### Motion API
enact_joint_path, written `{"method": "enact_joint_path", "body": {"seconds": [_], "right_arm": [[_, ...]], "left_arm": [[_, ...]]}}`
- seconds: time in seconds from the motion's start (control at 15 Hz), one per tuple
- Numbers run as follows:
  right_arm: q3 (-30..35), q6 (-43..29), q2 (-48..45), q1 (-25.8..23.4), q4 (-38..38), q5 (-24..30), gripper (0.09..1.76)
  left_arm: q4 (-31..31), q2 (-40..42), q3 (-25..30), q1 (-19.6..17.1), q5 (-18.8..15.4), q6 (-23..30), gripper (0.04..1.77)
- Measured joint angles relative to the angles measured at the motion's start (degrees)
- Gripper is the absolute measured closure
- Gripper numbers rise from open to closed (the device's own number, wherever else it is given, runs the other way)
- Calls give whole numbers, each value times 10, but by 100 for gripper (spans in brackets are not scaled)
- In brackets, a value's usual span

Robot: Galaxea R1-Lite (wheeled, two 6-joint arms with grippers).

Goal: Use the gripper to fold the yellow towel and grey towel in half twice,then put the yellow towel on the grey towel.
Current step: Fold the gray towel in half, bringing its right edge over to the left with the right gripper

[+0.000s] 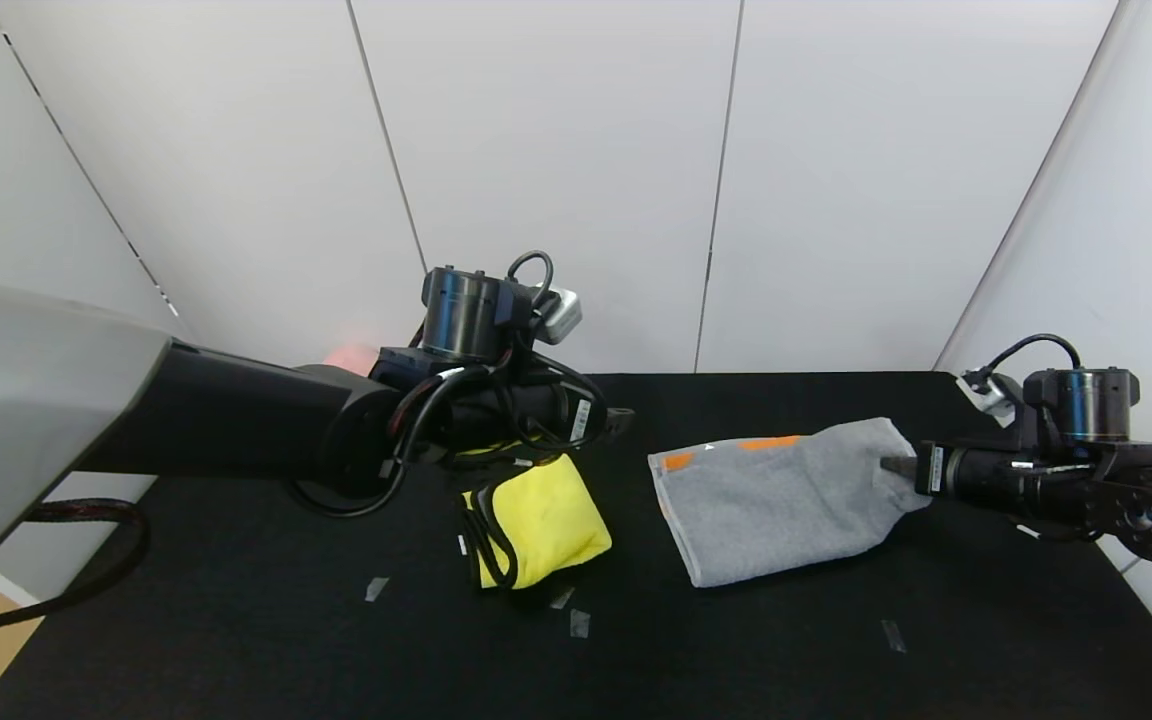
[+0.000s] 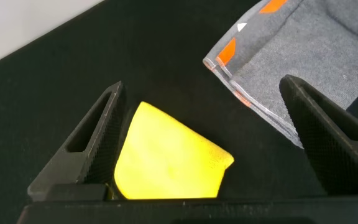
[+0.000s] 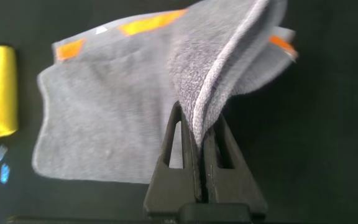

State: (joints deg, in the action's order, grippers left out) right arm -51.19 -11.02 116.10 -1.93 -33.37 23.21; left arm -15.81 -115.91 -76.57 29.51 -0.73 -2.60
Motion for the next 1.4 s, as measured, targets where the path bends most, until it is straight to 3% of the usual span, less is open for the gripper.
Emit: {"method": "enact_joint_path", "body": {"seconds": [0.67,0.87,1.4], "right_arm": [[-14,-17,1,153,19,-6,169],[-23,-18,9,189,18,-32,169],[-39,-17,43,212,17,-41,169]], "left_arm": [[0,8,12,11,0,0,9],[-1,15,16,15,0,0,9],[-1,23,18,15,0,0,9]]}}
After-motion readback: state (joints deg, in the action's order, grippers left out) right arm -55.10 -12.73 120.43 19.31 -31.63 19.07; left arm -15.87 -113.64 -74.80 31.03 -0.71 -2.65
